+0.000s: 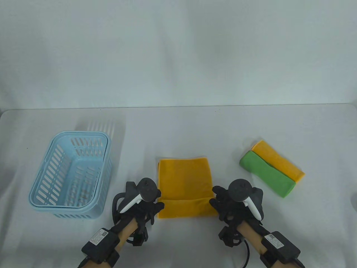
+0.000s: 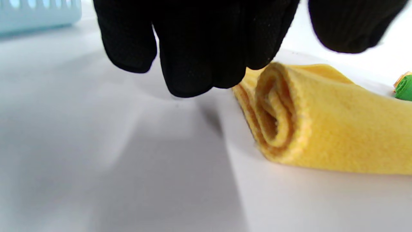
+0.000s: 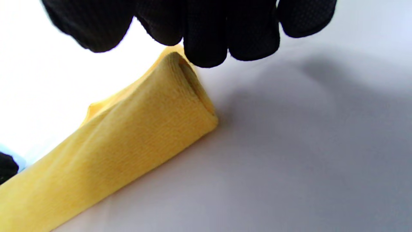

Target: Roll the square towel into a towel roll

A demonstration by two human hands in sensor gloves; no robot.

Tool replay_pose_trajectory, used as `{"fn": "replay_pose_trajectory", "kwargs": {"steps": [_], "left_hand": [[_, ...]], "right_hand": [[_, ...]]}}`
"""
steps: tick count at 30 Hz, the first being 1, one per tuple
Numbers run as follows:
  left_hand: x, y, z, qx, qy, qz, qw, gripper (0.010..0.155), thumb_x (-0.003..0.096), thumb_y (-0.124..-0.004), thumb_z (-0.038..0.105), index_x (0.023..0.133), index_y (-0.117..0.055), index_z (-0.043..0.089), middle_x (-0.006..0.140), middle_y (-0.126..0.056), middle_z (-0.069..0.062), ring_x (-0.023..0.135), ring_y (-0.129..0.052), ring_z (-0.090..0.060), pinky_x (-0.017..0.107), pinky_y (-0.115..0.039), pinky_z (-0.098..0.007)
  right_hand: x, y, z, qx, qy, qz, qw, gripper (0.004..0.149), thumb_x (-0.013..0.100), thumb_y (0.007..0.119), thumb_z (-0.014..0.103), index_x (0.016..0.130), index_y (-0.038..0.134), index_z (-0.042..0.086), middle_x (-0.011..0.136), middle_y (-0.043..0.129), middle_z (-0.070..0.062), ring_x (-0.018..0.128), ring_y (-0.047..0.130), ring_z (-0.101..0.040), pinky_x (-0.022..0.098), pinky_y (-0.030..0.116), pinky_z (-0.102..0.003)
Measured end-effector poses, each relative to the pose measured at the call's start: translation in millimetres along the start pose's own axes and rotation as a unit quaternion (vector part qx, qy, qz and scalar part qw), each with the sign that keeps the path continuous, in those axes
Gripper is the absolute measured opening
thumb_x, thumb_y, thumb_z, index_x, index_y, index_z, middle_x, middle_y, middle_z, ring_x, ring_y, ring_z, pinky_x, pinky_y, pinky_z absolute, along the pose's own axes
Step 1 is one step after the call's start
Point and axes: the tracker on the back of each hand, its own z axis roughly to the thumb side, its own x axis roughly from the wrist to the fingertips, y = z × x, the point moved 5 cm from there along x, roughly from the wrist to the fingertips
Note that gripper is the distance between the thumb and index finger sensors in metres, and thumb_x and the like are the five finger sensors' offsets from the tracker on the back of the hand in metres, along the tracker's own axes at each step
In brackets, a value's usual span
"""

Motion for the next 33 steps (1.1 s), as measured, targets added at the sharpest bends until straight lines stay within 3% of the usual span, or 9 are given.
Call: {"fn": "replay_pose_trajectory", "kwargs": {"steps": [7, 12, 16, 19, 27, 33], "left_hand": [[-18, 16, 29, 0.071, -0.048, 0.06, 0.994, 0.074, 0.0336, -0.078, 0.057, 0.102, -0.064, 0.031, 0.101, -0.077, 0.003, 0.086, -0.089, -0.024, 0.068, -0.072, -0.051], [-26, 5, 55, 0.118, -0.117, 0.047, 0.985, 0.071, 0.0338, -0.078, 0.054, 0.101, -0.063, 0.037, 0.104, -0.07, 0.006, 0.091, -0.083, -0.022, 0.07, -0.069, -0.05], [-22, -13, 62, 0.167, -0.116, 0.033, 0.979, 0.071, 0.0337, -0.078, 0.054, 0.101, -0.062, 0.036, 0.105, -0.068, 0.006, 0.093, -0.081, -0.023, 0.071, -0.068, -0.05], [-16, -26, 61, 0.193, -0.108, 0.022, 0.975, 0.074, 0.0337, -0.078, 0.054, 0.102, -0.058, 0.035, 0.107, -0.064, 0.005, 0.096, -0.078, -0.023, 0.073, -0.068, -0.049], [-7, -37, 55, 0.214, -0.093, 0.015, 0.972, 0.08, 0.0337, -0.079, 0.054, 0.105, -0.047, 0.035, 0.11, -0.054, 0.007, 0.101, -0.07, -0.02, 0.077, -0.064, -0.046], [1, -41, 46, 0.194, -0.082, -0.004, 0.978, 0.079, 0.0364, -0.079, 0.048, 0.105, -0.041, 0.038, 0.111, -0.047, 0.01, 0.103, -0.063, -0.017, 0.08, -0.06, -0.043]], "right_hand": [[-16, -3, 26, -0.039, -0.062, -0.019, 0.997, 0.066, 0.032, 0.077, 0.053, 0.094, 0.061, 0.033, 0.093, 0.077, 0.002, 0.084, 0.076, -0.03, 0.064, 0.063, -0.055], [-26, 10, 43, -0.098, -0.105, -0.003, 0.99, 0.068, 0.032, 0.079, 0.052, 0.094, 0.06, 0.035, 0.097, 0.07, 0.003, 0.091, 0.069, -0.03, 0.067, 0.058, -0.057], [-24, 26, 45, -0.175, -0.11, 0.015, 0.978, 0.057, 0.036, 0.079, 0.039, 0.091, 0.064, 0.038, 0.101, 0.064, 0.008, 0.096, 0.062, -0.029, 0.07, 0.054, -0.057], [-18, 33, 41, -0.221, -0.105, 0.015, 0.969, 0.06, 0.036, 0.08, 0.04, 0.093, 0.061, 0.039, 0.104, 0.06, 0.01, 0.099, 0.058, -0.029, 0.071, 0.052, -0.057], [-6, 46, 27, -0.242, -0.085, 0.041, 0.966, 0.074, 0.032, 0.082, 0.049, 0.097, 0.047, 0.042, 0.109, 0.047, 0.015, 0.103, 0.051, -0.03, 0.073, 0.047, -0.059], [1, 45, 20, -0.221, -0.071, 0.051, 0.971, 0.067, 0.038, 0.08, 0.039, 0.095, 0.046, 0.047, 0.108, 0.045, 0.019, 0.103, 0.049, -0.027, 0.073, 0.048, -0.057]]}}
